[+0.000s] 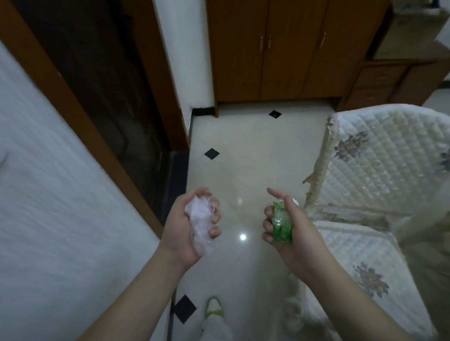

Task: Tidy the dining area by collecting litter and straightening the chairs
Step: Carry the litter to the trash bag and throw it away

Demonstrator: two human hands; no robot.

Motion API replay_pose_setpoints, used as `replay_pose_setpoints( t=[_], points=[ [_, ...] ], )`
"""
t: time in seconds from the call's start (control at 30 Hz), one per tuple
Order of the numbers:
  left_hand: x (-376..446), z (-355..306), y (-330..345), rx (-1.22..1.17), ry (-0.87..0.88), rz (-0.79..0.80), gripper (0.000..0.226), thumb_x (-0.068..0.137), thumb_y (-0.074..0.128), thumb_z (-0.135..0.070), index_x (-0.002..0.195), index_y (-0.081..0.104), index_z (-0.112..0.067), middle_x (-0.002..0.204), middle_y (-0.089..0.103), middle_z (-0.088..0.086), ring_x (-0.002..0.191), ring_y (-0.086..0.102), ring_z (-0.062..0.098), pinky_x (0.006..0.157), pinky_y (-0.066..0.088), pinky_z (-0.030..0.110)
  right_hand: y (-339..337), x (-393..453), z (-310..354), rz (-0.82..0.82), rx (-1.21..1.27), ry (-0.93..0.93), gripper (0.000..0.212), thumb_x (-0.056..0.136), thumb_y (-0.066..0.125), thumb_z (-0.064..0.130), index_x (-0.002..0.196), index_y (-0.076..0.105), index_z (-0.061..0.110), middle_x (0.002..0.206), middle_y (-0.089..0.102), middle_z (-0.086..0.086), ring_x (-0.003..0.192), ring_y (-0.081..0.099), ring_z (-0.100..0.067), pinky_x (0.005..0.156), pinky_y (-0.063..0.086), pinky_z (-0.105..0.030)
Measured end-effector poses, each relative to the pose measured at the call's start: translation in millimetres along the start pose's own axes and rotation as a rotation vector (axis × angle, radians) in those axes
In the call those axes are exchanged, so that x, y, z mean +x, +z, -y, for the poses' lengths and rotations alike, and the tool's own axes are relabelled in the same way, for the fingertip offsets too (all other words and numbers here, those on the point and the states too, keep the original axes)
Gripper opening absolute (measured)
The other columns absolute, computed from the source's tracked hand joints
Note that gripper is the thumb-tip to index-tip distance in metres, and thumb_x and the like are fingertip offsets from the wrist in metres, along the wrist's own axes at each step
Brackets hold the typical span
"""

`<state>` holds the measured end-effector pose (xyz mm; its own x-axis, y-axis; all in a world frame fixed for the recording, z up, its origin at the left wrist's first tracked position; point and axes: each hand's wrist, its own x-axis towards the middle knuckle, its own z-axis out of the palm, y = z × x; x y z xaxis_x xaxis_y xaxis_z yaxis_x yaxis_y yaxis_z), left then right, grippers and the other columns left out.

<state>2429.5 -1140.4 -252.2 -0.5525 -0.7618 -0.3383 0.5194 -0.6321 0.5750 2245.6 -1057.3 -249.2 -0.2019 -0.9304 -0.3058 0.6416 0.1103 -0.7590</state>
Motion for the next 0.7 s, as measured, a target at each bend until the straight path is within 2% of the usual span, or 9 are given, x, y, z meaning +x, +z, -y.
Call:
replay_pose_setpoints(
  t=[0.33,0.5,0.7],
  points=[
    [122,-72,14,0.016,-0.074,0.092,0.024,0.082,0.055,-0.041,0.087,0.062,-0.018,0.078,0.053,0.004,0.061,0.049,0.015,0.043,0.038,0.021,45,116,32,-0.024,0.067,-0.027,0.043,0.084,0.057,0.044,0.121,0.058,0.022,0.074,0.051,0.000,0.057,0.043,-0.013,0.053,0.035,-0.025],
    [181,-87,25,0.022,-0.086,0.104,0.024,0.084,0.054,-0.041,0.089,0.062,-0.019,0.079,0.053,0.004,0.061,0.047,0.015,0.044,0.035,0.021,36,165,56,-0.022,0.081,-0.050,0.044,0.081,0.063,0.046,0.119,0.060,0.024,0.076,0.052,0.000,0.059,0.044,-0.012,0.053,0.037,-0.025],
    [267,-96,51,0.044,-0.088,0.100,0.024,0.080,0.057,-0.041,0.087,0.064,-0.018,0.078,0.054,0.004,0.061,0.047,0.015,0.043,0.036,0.021,12,245,94,-0.046,0.132,-0.050,0.038,0.087,0.055,0.041,0.119,0.059,0.022,0.076,0.051,0.000,0.058,0.044,-0.012,0.052,0.038,-0.023]
  ],
)
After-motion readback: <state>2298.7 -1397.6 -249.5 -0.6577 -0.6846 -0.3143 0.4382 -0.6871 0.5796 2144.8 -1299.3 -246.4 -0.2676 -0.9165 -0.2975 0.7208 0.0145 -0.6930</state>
